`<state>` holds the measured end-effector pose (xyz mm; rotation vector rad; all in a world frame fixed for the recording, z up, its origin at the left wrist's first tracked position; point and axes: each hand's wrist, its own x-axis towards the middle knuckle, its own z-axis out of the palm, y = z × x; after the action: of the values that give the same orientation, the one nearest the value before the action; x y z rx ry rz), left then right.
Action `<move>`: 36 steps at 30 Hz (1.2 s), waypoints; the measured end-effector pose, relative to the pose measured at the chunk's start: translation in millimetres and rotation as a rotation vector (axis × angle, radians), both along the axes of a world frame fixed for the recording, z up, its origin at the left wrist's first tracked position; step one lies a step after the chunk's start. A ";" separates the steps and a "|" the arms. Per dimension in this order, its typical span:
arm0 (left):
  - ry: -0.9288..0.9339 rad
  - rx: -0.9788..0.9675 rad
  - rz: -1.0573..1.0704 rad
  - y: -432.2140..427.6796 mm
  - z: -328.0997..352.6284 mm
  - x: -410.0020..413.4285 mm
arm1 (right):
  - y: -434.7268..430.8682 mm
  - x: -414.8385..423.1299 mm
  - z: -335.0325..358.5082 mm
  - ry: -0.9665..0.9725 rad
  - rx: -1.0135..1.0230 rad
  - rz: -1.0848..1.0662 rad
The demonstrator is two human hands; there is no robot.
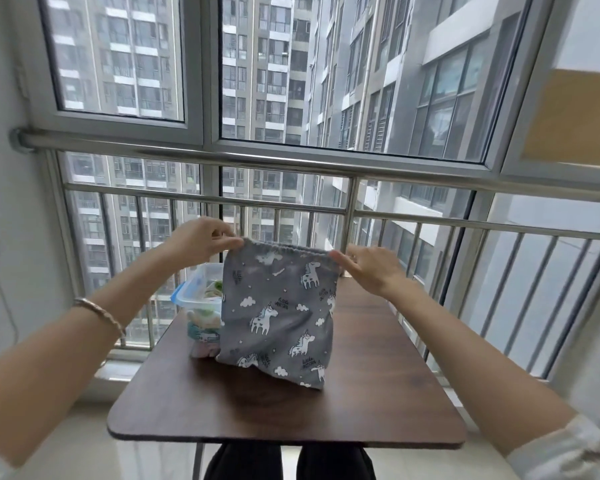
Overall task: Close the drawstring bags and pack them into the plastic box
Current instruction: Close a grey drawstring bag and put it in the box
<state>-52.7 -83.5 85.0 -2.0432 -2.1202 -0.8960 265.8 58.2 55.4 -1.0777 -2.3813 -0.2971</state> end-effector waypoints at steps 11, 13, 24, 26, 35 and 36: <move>-1.905 -0.094 -0.633 11.7 -25.4 22.7 | -3.1 -14.0 -12.2 1.313 -1.561 0.730; -1.849 -0.043 -0.634 17.7 -20.8 42.3 | -10.1 -31.1 -8.3 1.457 -1.597 0.842; -1.733 -0.078 -0.438 12.5 -10.7 27.5 | -10.3 -26.0 7.6 1.187 -1.486 0.454; -1.654 -0.098 -0.386 6.6 -9.2 25.1 | -13.5 -21.7 14.2 1.138 -1.490 0.466; -1.432 -0.259 -0.682 6.9 38.3 66.7 | -39.7 -61.8 52.6 0.352 -1.341 0.574; -1.412 -0.256 -0.698 10.6 44.7 72.0 | -45.9 -67.9 54.1 0.246 -1.319 0.574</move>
<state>19.3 -72.9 129.7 -2.6820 -1.7582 -2.9859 197.9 12.3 109.5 -0.6904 -2.3801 1.6690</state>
